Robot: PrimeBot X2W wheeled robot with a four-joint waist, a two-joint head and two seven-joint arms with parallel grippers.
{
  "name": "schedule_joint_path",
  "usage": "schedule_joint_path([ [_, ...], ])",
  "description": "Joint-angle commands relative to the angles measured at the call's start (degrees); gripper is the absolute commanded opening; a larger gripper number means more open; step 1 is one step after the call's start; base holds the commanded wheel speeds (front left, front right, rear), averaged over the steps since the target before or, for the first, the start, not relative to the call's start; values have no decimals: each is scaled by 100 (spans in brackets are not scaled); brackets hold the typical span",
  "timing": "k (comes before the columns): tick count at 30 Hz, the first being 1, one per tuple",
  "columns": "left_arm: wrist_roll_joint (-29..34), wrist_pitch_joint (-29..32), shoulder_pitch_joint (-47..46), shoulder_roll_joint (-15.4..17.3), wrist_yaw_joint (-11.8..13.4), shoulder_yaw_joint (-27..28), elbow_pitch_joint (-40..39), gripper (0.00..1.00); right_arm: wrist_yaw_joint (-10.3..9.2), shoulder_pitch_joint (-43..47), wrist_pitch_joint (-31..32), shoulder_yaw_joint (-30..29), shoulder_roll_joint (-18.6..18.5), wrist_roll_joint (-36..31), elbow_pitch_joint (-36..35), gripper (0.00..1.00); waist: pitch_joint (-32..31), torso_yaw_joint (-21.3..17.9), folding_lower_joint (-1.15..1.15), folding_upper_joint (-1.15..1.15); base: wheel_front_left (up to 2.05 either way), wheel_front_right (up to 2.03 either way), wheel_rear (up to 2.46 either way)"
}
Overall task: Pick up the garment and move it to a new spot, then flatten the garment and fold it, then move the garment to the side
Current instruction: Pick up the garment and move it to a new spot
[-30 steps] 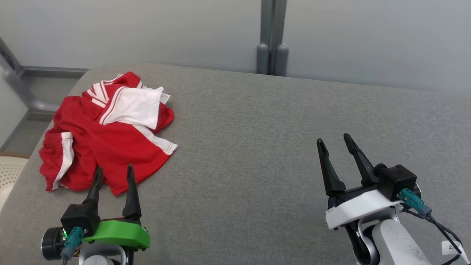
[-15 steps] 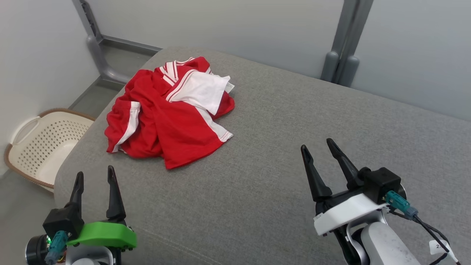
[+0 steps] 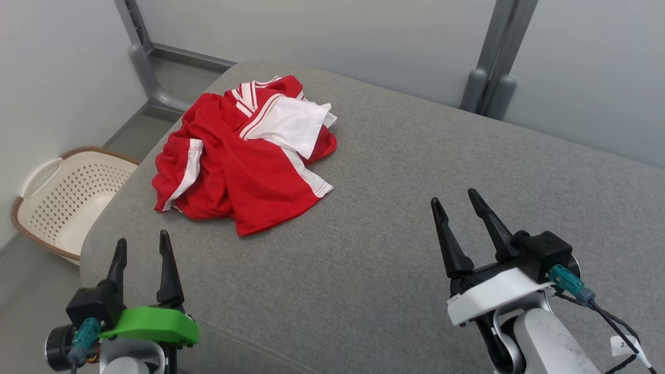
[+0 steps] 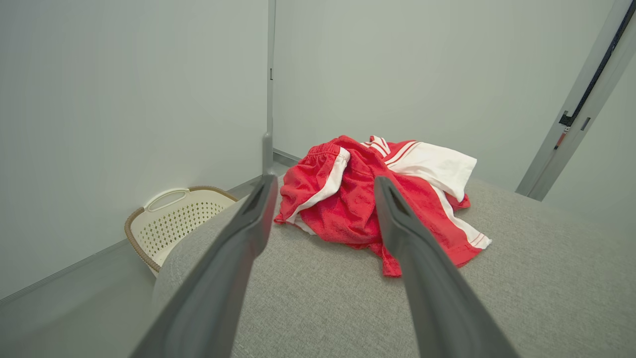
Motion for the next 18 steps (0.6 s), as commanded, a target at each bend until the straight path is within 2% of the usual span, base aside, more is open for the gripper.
schedule_joint_path([
  [1,10,-4,-171,29,-34,-10,56,100,0,-20,-16,-18,-19,-44,-46,100,92,-93,0,0,0,0,0],
  [6,-492,428,-845,52,-253,-75,534,100,0,-107,-17,-35,-39,-177,-84,100,325,-309,0,0,0,0,0],
  [11,-711,1292,-1657,423,-355,-11,912,100,0,-244,-16,-22,-82,-213,-145,100,568,-623,0,0,0,0,0],
  [18,-1405,2810,-2680,1066,-513,186,1536,100,0,-470,-16,4,-172,-222,-183,100,987,-1200,0,0,0,0,0],
])
